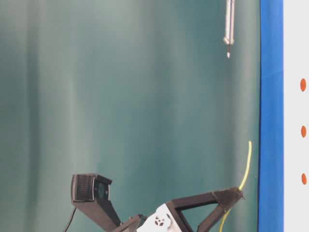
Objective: Touch the tip of the soldering iron to the tip of the solder at the mark.
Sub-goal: 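Pull the wire and iron apart away from the dots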
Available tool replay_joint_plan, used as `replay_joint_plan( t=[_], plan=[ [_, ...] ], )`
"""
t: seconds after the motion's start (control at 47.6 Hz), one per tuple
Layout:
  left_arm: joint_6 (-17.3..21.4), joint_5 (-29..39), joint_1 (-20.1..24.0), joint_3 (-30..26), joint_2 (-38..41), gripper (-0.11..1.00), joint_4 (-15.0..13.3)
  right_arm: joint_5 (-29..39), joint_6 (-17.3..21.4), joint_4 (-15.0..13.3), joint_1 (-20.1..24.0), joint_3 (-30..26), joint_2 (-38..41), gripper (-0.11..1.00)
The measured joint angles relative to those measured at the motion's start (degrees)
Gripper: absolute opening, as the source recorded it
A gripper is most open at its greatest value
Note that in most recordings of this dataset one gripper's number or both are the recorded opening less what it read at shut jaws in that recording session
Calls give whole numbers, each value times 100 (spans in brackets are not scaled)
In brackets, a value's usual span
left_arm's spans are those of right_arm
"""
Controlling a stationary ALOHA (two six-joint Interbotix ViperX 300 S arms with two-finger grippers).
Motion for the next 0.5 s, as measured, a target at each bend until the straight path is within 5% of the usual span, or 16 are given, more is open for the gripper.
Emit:
replay_joint_plan(
  t=[0.357,0.504],
  plan=[
    [-9,-220,0,114,-62,1,0,-352,105,18,0,123,88,7],
    [-141,-255,-167,185,-167,1,0,-448,158,316,79,123,62,7]
  ],
)
